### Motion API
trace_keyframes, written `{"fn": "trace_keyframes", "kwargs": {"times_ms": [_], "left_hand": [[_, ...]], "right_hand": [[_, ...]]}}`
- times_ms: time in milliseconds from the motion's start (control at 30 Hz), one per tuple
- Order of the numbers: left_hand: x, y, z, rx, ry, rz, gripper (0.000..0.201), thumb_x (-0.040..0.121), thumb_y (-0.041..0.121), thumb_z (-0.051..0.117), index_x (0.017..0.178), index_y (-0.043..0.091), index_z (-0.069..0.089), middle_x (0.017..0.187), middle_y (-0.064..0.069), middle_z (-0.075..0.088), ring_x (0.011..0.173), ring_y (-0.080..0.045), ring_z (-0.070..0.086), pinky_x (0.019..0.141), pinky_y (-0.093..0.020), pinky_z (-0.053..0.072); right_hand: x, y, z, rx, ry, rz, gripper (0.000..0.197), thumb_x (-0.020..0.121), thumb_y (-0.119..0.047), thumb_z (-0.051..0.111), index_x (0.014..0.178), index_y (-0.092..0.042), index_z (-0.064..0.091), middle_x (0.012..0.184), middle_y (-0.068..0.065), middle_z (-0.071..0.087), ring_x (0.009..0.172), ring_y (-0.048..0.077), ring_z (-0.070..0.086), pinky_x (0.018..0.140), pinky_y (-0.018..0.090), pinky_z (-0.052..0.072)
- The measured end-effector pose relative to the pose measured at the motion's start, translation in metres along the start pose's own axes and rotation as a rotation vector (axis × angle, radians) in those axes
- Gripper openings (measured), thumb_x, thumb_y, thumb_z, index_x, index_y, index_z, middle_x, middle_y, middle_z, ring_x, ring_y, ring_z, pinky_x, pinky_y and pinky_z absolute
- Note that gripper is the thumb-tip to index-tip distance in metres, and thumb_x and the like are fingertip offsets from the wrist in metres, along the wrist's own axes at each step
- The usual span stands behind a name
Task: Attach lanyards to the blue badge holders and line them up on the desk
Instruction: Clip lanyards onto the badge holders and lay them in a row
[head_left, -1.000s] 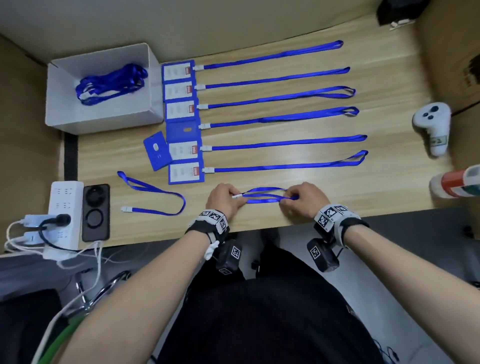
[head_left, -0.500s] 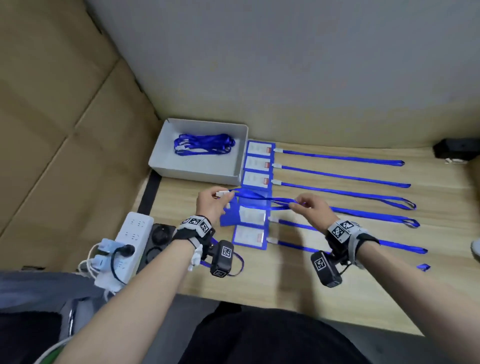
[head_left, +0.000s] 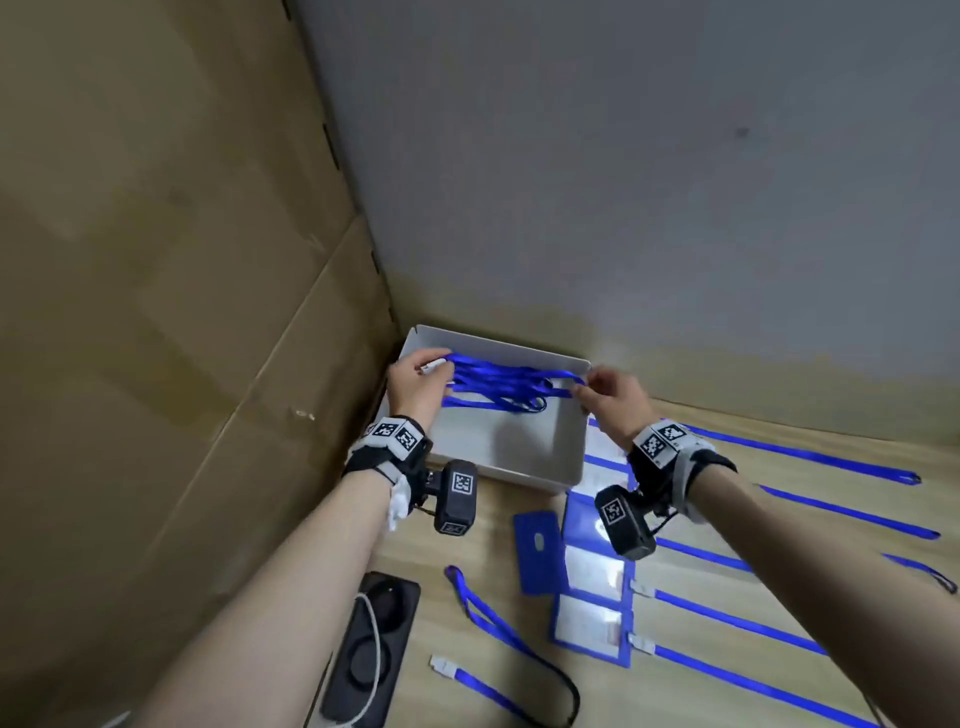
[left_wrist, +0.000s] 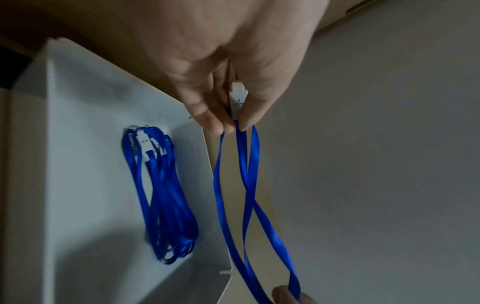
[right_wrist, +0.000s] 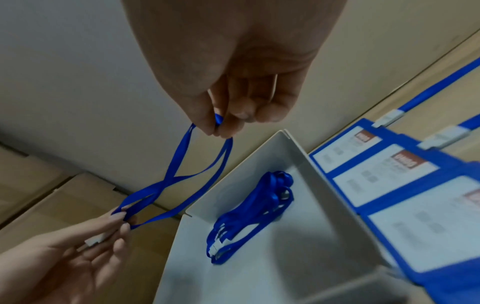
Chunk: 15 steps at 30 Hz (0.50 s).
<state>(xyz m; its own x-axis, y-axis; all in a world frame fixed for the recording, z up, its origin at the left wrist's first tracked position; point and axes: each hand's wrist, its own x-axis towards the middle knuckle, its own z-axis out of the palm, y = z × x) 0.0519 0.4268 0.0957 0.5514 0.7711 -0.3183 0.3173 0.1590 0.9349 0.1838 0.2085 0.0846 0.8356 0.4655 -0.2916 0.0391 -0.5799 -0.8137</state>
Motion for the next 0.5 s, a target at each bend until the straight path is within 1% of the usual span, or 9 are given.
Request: {"fn": "trace_keyframes", "kwargs": {"times_ms": [67,100,133,200,233,267,333,433,500], "left_hand": [[0.017,0.003,0.004,0.011,-0.008,-0.020,0.029,0.087,-0.002,0.059,0.113,0.008,0.069,0.098,-0.008,0.067,0.064,-0.014,0.061,0.052,-0.017,0.052],[0.023,0.002,0.005,0.025,-0.016,-0.038,0.034,0.087,-0.002,0.059,0.119,0.011,0.066,0.107,-0.005,0.065,0.070,-0.014,0.063,0.054,-0.017,0.054],[0.029,0.000,0.006,0.066,-0.016,-0.053,0.041,0.087,0.000,0.061,0.125,0.014,0.062,0.116,-0.004,0.061,0.079,-0.017,0.065,0.058,-0.020,0.056],[0.036,-0.008,0.007,0.240,0.004,-0.068,0.054,0.084,0.006,0.064,0.135,0.019,0.055,0.130,-0.008,0.050,0.102,-0.025,0.063,0.080,-0.030,0.057],[0.037,-0.012,0.007,0.323,0.008,-0.070,0.057,0.082,0.008,0.065,0.137,0.019,0.053,0.134,-0.010,0.046,0.110,-0.027,0.060,0.092,-0.032,0.053],[0.035,-0.016,0.008,0.358,0.013,-0.059,0.057,0.082,0.010,0.064,0.137,0.019,0.052,0.136,-0.010,0.045,0.115,-0.027,0.057,0.098,-0.031,0.048],[0.026,-0.028,0.009,0.310,0.025,-0.024,0.046,0.084,0.009,0.061,0.129,0.018,0.058,0.130,-0.007,0.054,0.112,-0.025,0.059,0.095,-0.028,0.047],[0.003,-0.046,0.011,0.153,0.003,-0.007,0.028,0.084,0.012,0.057,0.105,0.027,0.065,0.103,0.002,0.070,0.083,-0.020,0.069,0.077,-0.039,0.057],[-0.017,-0.057,0.013,0.125,-0.074,-0.016,0.022,0.088,0.007,0.055,0.100,0.023,0.065,0.095,-0.001,0.071,0.070,-0.015,0.067,0.063,-0.029,0.052]], "right_hand": [[0.017,-0.009,0.007,0.049,0.017,0.035,0.012,0.092,-0.007,0.063,0.082,-0.012,0.059,0.067,0.004,0.060,0.043,-0.002,0.053,0.048,0.020,0.042],[0.023,-0.011,0.010,0.063,0.016,0.055,0.007,0.090,-0.008,0.065,0.093,-0.012,0.060,0.073,0.006,0.062,0.050,0.001,0.057,0.050,0.020,0.045],[0.030,-0.007,0.014,0.055,0.016,0.082,0.019,0.087,-0.014,0.068,0.103,-0.015,0.059,0.080,0.005,0.064,0.058,0.008,0.060,0.056,0.025,0.049],[0.035,0.005,0.018,0.007,0.008,0.125,0.039,0.075,-0.029,0.070,0.111,-0.026,0.056,0.087,-0.001,0.065,0.070,0.019,0.059,0.066,0.035,0.050],[0.034,0.013,0.021,0.005,0.006,0.132,0.039,0.072,-0.032,0.067,0.110,-0.027,0.057,0.087,-0.003,0.065,0.071,0.019,0.058,0.066,0.035,0.049],[0.027,0.016,0.023,0.026,-0.003,0.126,0.033,0.074,-0.029,0.065,0.106,-0.025,0.058,0.084,-0.003,0.066,0.071,0.019,0.058,0.064,0.032,0.047],[0.007,0.021,0.027,0.070,-0.018,0.112,0.015,0.085,-0.013,0.061,0.098,-0.019,0.063,0.076,0.000,0.068,0.067,0.015,0.060,0.060,0.025,0.043],[-0.026,0.039,0.032,0.067,-0.081,0.079,0.016,0.094,-0.005,0.056,0.089,-0.015,0.067,0.065,0.002,0.067,0.059,0.007,0.059,0.059,0.020,0.046],[-0.049,0.049,0.035,0.067,-0.129,0.074,0.021,0.093,0.002,0.054,0.087,-0.013,0.067,0.064,0.003,0.066,0.057,0.010,0.059,0.061,0.021,0.049]]}}
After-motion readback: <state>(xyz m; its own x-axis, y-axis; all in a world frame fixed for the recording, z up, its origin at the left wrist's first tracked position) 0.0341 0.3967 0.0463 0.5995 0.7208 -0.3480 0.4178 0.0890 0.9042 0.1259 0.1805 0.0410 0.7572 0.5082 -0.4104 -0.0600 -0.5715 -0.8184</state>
